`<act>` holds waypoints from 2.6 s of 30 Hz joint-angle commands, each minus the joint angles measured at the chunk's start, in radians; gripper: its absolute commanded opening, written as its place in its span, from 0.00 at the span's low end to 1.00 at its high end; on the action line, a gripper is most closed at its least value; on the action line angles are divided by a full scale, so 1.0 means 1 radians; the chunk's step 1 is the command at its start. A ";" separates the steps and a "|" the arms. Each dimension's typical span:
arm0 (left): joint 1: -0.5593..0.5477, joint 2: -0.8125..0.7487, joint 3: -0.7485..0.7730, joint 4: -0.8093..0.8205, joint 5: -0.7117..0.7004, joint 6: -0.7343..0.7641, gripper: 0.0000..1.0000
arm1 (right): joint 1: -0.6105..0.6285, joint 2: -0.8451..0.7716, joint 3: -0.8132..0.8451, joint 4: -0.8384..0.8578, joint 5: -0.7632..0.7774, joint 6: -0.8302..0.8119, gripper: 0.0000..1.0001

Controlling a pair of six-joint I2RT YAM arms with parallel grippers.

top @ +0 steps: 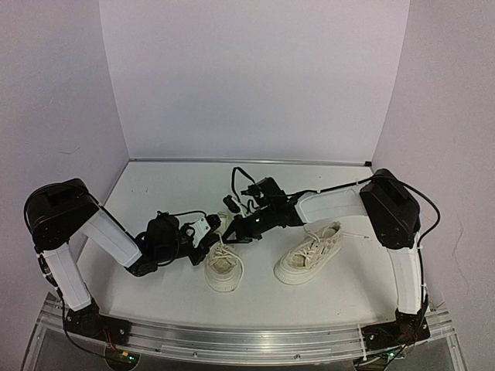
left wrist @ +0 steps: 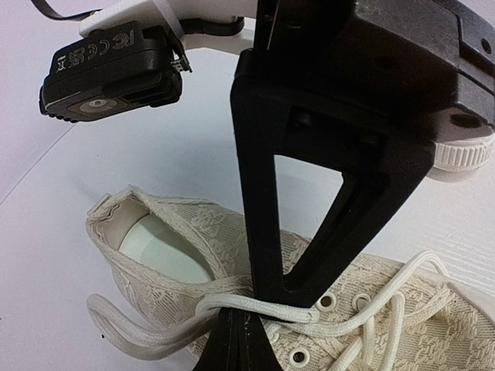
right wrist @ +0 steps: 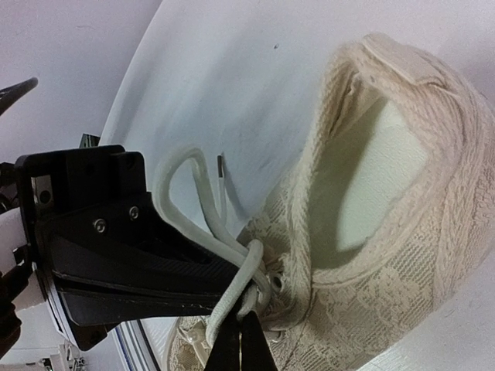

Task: Tie the shoes

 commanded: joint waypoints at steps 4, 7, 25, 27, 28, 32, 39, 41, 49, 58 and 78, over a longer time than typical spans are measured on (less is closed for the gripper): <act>0.003 -0.036 0.007 -0.030 -0.007 0.030 0.00 | 0.001 -0.013 0.013 0.046 0.004 -0.003 0.00; 0.004 -0.065 0.001 -0.069 -0.019 0.042 0.00 | -0.002 -0.028 -0.001 0.046 0.020 -0.004 0.00; 0.009 -0.214 -0.008 -0.199 -0.046 0.008 0.25 | -0.006 -0.076 -0.035 0.050 0.073 -0.009 0.00; 0.012 -0.288 -0.013 -0.254 -0.055 -0.009 0.32 | -0.007 -0.077 -0.035 0.050 0.074 -0.010 0.00; 0.015 -0.319 -0.013 -0.285 -0.058 -0.019 0.35 | -0.007 -0.078 -0.036 0.050 0.075 -0.011 0.00; 0.043 -0.402 0.027 -0.411 -0.081 -0.071 0.44 | -0.006 -0.081 -0.036 0.051 0.081 -0.013 0.00; 0.143 -0.359 0.205 -0.641 -0.042 -0.252 0.53 | -0.007 -0.102 -0.053 0.050 0.098 -0.019 0.00; 0.171 -0.328 0.242 -0.671 -0.004 -0.305 0.54 | -0.006 -0.110 -0.061 0.050 0.102 -0.020 0.00; 0.191 -0.215 0.297 -0.627 0.222 -0.418 0.63 | -0.005 -0.109 -0.066 0.050 0.090 -0.019 0.00; 0.191 -0.157 0.282 -0.564 0.324 -0.461 0.61 | -0.004 -0.107 -0.065 0.051 0.085 -0.019 0.00; 0.191 -0.109 0.272 -0.481 0.377 -0.505 0.02 | -0.003 -0.144 -0.098 0.051 0.110 -0.019 0.00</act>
